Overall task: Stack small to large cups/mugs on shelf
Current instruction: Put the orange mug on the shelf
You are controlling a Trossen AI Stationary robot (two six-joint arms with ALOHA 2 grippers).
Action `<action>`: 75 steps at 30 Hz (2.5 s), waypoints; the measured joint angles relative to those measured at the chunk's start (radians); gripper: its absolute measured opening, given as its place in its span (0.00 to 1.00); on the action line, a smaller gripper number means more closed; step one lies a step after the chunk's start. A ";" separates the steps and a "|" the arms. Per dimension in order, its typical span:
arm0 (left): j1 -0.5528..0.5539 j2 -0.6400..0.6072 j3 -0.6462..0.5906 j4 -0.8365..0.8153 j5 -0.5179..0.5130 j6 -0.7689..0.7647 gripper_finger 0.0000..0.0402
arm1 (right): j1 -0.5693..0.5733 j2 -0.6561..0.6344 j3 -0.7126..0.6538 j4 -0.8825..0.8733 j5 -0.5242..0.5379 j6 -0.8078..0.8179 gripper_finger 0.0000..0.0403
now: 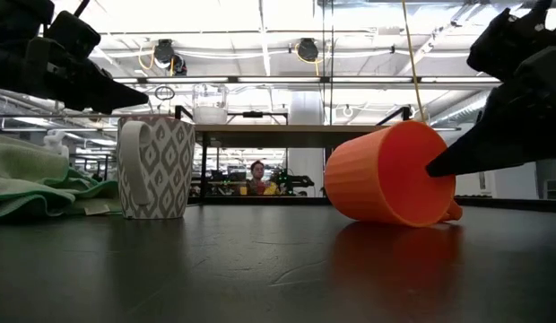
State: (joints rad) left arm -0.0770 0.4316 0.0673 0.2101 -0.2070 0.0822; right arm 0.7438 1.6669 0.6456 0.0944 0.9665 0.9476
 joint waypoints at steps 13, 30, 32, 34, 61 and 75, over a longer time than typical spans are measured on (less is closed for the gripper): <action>0.000 0.000 0.000 -0.006 0.000 0.000 0.08 | -0.025 0.000 0.000 0.003 0.000 -0.054 0.13; 0.000 0.000 -0.019 -0.021 0.000 -0.002 0.08 | -0.025 -0.091 -0.001 0.008 -0.010 -0.204 0.01; 0.000 0.000 -0.027 -0.020 0.000 -0.002 0.08 | -0.031 -0.108 -0.001 0.008 -0.012 -0.209 0.01; 0.000 0.000 -0.036 -0.011 0.000 -0.002 0.08 | -0.046 -0.121 -0.001 0.007 -0.034 -0.219 0.01; 0.000 0.000 -0.053 0.027 0.000 0.018 0.08 | -0.186 -0.402 0.158 -0.408 -0.446 -0.139 0.00; 0.000 0.000 -0.053 0.027 0.042 0.054 0.08 | -0.320 -0.295 0.517 -1.151 -0.814 0.069 0.00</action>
State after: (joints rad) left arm -0.0769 0.4316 0.0147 0.2371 -0.1650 0.1359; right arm 0.4243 1.3722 1.1624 -1.0566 0.1529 1.0163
